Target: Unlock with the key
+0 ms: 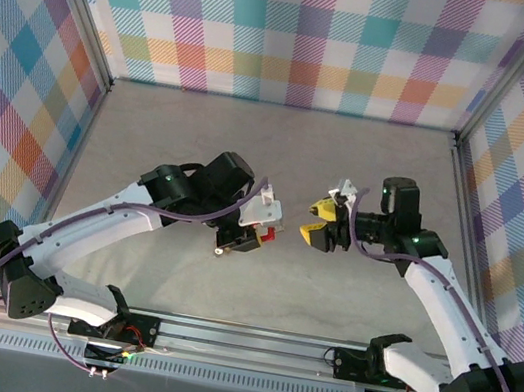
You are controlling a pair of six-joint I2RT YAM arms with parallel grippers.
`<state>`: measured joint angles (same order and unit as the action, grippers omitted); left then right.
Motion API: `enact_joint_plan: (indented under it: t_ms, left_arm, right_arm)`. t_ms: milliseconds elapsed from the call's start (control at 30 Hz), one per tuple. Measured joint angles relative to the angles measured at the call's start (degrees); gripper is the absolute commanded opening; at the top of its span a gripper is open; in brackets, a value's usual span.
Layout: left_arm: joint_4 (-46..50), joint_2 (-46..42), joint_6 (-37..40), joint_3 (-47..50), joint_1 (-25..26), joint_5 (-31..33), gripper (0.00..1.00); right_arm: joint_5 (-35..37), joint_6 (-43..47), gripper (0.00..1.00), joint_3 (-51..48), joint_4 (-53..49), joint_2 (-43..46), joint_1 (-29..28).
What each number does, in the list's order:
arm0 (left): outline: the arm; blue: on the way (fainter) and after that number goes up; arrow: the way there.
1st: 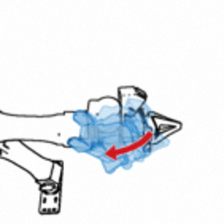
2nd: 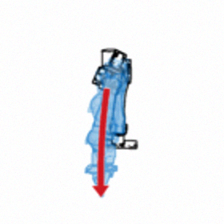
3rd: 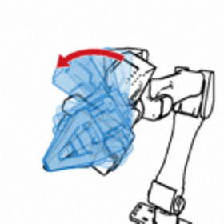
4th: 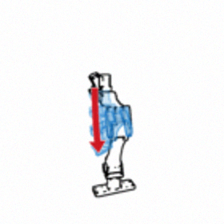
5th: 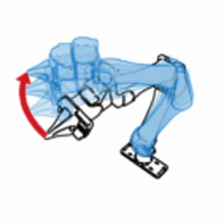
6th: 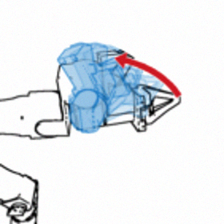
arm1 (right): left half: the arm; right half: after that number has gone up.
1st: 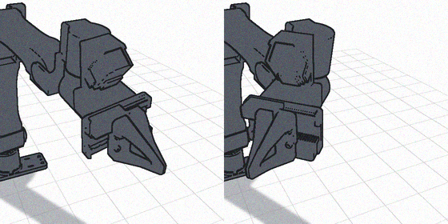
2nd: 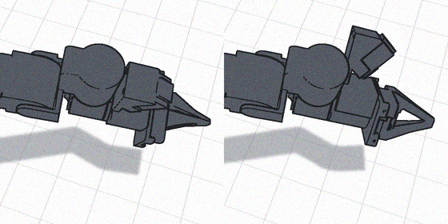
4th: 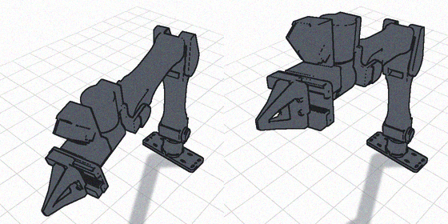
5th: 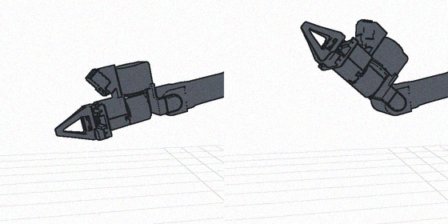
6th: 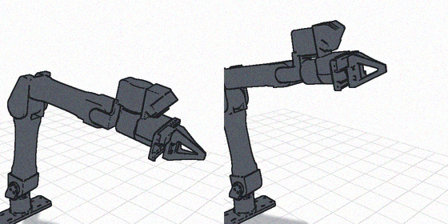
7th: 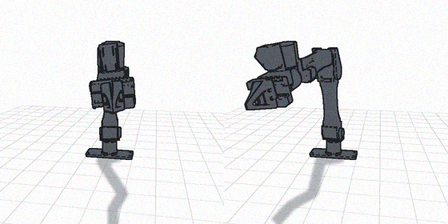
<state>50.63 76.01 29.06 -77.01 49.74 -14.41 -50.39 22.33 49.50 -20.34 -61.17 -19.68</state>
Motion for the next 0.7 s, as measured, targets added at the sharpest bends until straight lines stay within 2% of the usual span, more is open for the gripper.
enact_joint_plan:
  t_ms: [167,300,533,700]
  left_arm:
    - [2.7,1.7,0.8,-1.5,0.0,-1.4,0.00]
    - [3.6,2.3,1.0,-1.8,0.0,-2.0,0.00]
    - [3.9,2.3,1.0,-1.9,0.0,-2.7,0.00]
    - [3.9,2.3,1.0,-1.9,0.0,-2.7,0.00]
  right_arm:
    - [0.3,11.3,0.65,0.5,-1.1,-0.2,-5.2]
    - [0.4,16.6,0.64,1.2,-1.7,-0.5,-8.5]
    - [0.4,19.2,0.58,1.2,-1.6,-0.7,-10.4]
    - [0.1,19.5,0.47,1.2,-1.6,-1.9,-10.8]
